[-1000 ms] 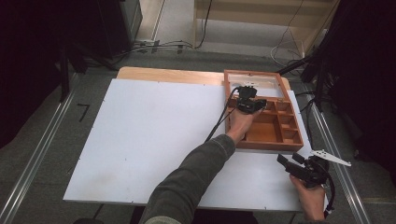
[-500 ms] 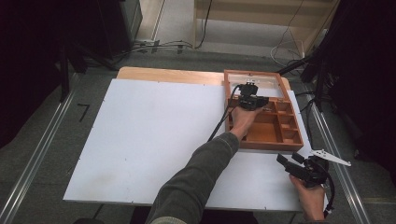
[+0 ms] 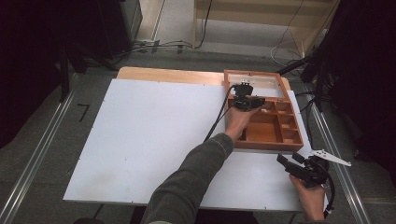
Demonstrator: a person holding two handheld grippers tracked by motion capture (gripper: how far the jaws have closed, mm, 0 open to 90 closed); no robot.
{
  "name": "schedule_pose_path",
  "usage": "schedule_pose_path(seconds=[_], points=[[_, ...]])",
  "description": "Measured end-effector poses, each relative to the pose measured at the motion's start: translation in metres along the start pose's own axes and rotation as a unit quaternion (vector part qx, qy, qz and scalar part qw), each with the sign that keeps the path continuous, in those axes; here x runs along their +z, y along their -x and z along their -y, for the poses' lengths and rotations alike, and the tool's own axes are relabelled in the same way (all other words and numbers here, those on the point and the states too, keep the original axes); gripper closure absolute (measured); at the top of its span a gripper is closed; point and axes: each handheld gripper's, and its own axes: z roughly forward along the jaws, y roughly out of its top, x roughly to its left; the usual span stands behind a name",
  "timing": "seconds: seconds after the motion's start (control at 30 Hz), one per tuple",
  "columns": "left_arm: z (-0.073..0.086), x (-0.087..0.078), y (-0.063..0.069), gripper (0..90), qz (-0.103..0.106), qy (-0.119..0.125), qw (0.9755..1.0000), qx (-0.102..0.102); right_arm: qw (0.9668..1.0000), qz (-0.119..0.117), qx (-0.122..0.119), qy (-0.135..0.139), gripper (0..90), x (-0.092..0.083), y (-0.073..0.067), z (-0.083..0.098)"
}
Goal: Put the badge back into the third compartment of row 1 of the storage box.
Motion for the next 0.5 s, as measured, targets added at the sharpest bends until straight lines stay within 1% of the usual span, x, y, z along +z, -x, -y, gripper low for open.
schedule_pose_path(seconds=[0.1,0.27,0.5], points=[[0.003,-0.004,0.000,52.4,0.000,-0.005,1.0000,-0.001,1.0000,0.000,-0.001,-0.001,21.6,0.000,-0.001,0.000],[0.009,-0.014,-0.002,43.1,-0.002,-0.002,1.0000,0.000,1.0000,0.001,-0.001,-0.002,21.6,0.000,0.000,0.000],[0.017,-0.035,-0.007,38.2,0.000,0.011,0.9999,0.000,1.0000,0.003,-0.003,-0.002,21.5,0.000,-0.001,0.000]])
